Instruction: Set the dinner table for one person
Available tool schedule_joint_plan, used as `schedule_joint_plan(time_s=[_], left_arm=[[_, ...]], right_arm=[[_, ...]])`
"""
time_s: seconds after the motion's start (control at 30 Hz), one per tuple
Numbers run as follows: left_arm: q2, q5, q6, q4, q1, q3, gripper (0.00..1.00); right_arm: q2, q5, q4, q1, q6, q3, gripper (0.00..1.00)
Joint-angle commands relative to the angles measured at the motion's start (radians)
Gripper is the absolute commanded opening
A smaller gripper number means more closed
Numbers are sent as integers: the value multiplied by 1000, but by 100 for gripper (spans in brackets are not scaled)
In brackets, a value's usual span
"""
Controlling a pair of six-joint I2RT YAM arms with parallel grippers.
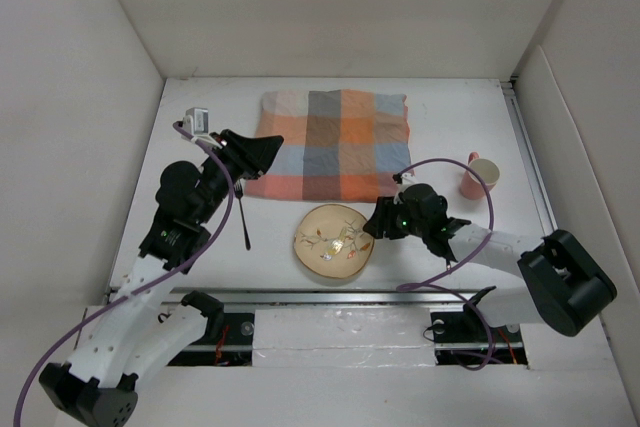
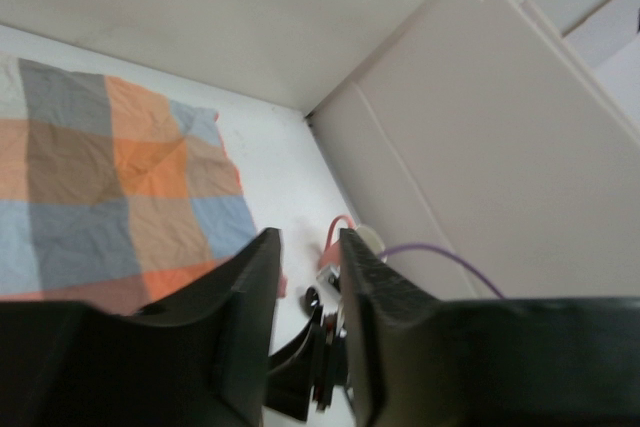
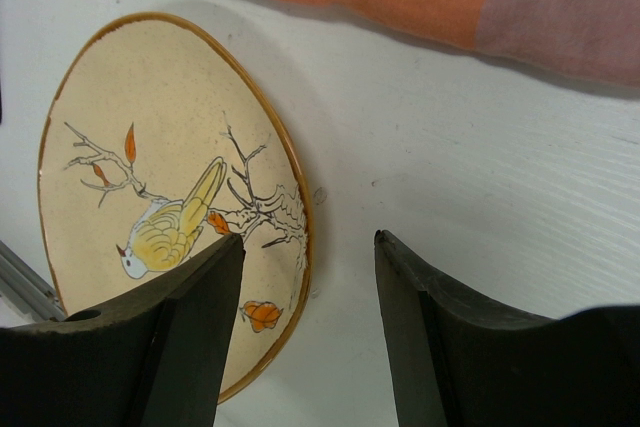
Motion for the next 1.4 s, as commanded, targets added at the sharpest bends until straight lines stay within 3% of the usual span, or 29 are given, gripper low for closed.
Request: schedule_joint_plan(time_s=[0.0, 0.13, 0.2, 0.3, 0.37, 0.53, 0.63, 0.9, 1.13, 1.37], left_arm=[[-93, 63, 149, -218, 2, 7, 30], [-194, 16, 232, -341, 2, 0, 35], [-239, -4, 255, -344, 2, -13, 36], [-272, -29, 285, -340, 2, -13, 38], [-282, -41, 303, -344, 2, 9, 38], [-300, -33, 317, -340, 2, 29, 38], [-317, -23, 311, -312, 2, 9, 39], [-337, -79, 323, -320, -19, -28, 39], [-337, -108, 328, -329, -38, -43, 39], [-328, -148, 332, -329, -38, -50, 39]], right_arm=[[56, -25, 148, 19, 27, -30, 59], [162, -63, 263, 28, 59, -41, 49], [205, -102, 309, 28, 74, -53, 38], [215, -143, 356, 19, 91, -56, 9], [195, -160, 353, 19, 99, -67, 0], [17, -238, 271, 9, 113, -39, 0], [1, -219, 196, -9, 100, 95, 0], [353, -275, 136, -139, 91, 633, 0], [665, -298, 159, -199, 172, 957, 0], [825, -317, 195, -247, 249, 1086, 0]])
